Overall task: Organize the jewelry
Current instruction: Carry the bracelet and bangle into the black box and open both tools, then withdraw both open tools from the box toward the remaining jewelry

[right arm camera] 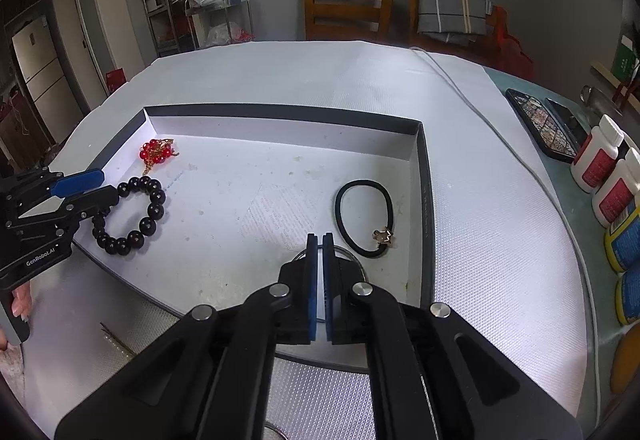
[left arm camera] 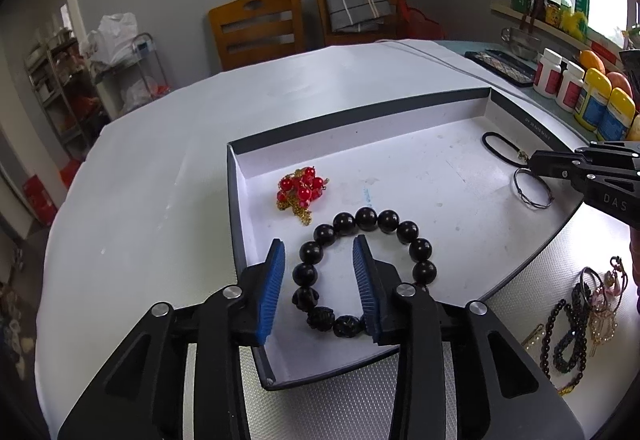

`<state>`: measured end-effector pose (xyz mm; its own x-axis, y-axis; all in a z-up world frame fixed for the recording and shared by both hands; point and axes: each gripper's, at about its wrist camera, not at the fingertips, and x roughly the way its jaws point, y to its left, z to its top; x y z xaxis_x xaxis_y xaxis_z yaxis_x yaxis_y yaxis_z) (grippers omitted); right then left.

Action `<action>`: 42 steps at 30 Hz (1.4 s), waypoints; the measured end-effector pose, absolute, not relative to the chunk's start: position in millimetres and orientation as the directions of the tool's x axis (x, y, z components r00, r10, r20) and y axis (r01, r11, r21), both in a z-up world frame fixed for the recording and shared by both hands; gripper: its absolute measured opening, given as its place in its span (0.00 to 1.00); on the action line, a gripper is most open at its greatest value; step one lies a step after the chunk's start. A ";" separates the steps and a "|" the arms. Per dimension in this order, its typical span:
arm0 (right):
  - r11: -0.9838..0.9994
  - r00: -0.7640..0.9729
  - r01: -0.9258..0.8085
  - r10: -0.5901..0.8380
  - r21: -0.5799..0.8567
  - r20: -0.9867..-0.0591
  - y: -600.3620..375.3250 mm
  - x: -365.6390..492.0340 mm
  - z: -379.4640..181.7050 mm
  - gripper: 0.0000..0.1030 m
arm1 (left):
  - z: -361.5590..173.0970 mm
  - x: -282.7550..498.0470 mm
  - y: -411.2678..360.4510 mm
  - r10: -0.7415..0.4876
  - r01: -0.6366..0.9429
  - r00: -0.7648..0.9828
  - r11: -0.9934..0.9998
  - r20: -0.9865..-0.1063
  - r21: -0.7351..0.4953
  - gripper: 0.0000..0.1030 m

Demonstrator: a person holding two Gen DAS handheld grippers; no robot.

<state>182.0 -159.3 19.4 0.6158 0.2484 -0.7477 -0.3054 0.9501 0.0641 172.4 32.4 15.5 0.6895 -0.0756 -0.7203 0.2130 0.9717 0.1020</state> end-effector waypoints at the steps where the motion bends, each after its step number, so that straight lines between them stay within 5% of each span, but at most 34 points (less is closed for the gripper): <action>1: 0.951 0.618 -0.302 0.249 0.068 -0.746 -160.1 182.3 19.9 0.17 | 17.4 171.7 32.3 -0.082 0.215 0.693 0.972 -0.717 0.097 0.43; 3: 0.952 0.627 -0.297 0.252 0.073 -0.737 -160.7 181.8 22.1 0.36 | 21.6 169.9 31.6 -0.094 0.219 0.701 0.972 -0.707 0.089 0.53; 5: 0.951 0.640 -0.299 0.263 0.082 -0.722 -162.0 179.6 26.4 0.40 | 26.2 167.0 31.4 -0.100 0.218 0.719 0.972 -0.688 0.086 0.57; 10: 0.953 0.685 -0.286 0.279 0.104 -0.673 -169.3 175.1 39.3 0.73 | 40.5 157.8 34.8 -0.091 0.185 0.765 0.979 -0.637 0.083 0.76; 15: 0.954 0.686 -0.284 0.273 0.097 -0.674 -168.6 175.0 39.9 0.93 | 46.0 149.8 36.7 -0.091 0.159 0.767 0.986 -0.635 0.051 0.79; 18: 0.955 0.700 -0.289 0.263 0.073 -0.664 -163.8 172.5 41.3 0.94 | 48.9 141.0 38.9 -0.064 0.124 0.774 0.991 -0.630 0.051 0.90; 33: 0.966 0.745 -0.255 0.222 0.039 -0.629 -213.5 82.0 63.5 0.95 | 72.4 80.3 46.8 -0.194 0.182 0.765 0.980 -0.614 -0.084 0.94; 42: 0.971 0.689 -0.230 0.205 0.058 -0.695 -247.0 36.7 33.8 0.95 | 65.1 53.6 21.5 -0.113 0.194 0.788 0.979 -0.605 0.069 0.96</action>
<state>36.7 -247.0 33.8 0.6892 0.2046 -0.6951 -0.2301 0.9714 0.0579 53.6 21.5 65.1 0.7878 -0.1135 -0.6054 0.1937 0.9787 0.0686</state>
